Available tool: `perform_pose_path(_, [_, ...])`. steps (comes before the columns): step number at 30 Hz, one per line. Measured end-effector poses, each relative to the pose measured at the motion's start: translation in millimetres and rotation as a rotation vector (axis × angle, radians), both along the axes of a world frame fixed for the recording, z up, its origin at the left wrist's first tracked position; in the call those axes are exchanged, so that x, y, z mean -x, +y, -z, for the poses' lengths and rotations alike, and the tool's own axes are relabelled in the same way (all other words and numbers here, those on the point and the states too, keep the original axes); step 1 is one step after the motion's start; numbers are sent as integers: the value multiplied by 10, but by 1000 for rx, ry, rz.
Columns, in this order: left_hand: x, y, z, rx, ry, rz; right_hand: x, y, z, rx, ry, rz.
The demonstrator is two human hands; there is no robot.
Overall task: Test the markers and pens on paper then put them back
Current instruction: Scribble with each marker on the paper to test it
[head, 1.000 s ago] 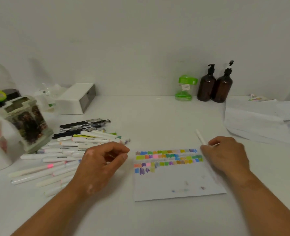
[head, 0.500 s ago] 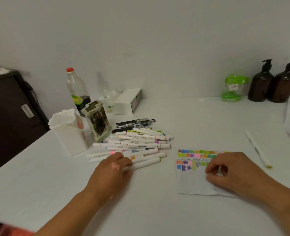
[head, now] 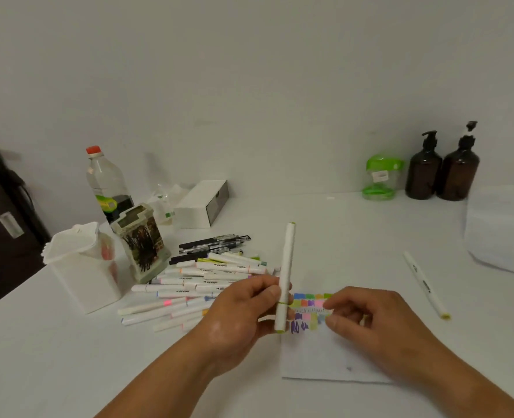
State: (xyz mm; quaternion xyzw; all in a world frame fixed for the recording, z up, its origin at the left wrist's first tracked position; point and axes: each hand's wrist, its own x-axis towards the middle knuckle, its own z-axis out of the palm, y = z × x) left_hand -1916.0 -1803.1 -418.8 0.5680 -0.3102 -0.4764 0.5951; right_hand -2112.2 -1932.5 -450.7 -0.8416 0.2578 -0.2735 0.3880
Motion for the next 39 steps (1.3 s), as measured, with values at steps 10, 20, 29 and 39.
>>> perform_pose_path(10, [32,-594,312,146,133,100,-45,-151,53,-177,-124,190])
perform_pose_path(20, [-215,-396,328,113,-988,127,-9,-245,30,-304,-287,213])
perform_pose_path(29, [-69,-390,296,144,-1145,263,-116,-116,48,-551,-320,-11])
perform_pose_path(39, [-40,-383,329,171,-1150,267,-156,-112,85,-625,-402,57])
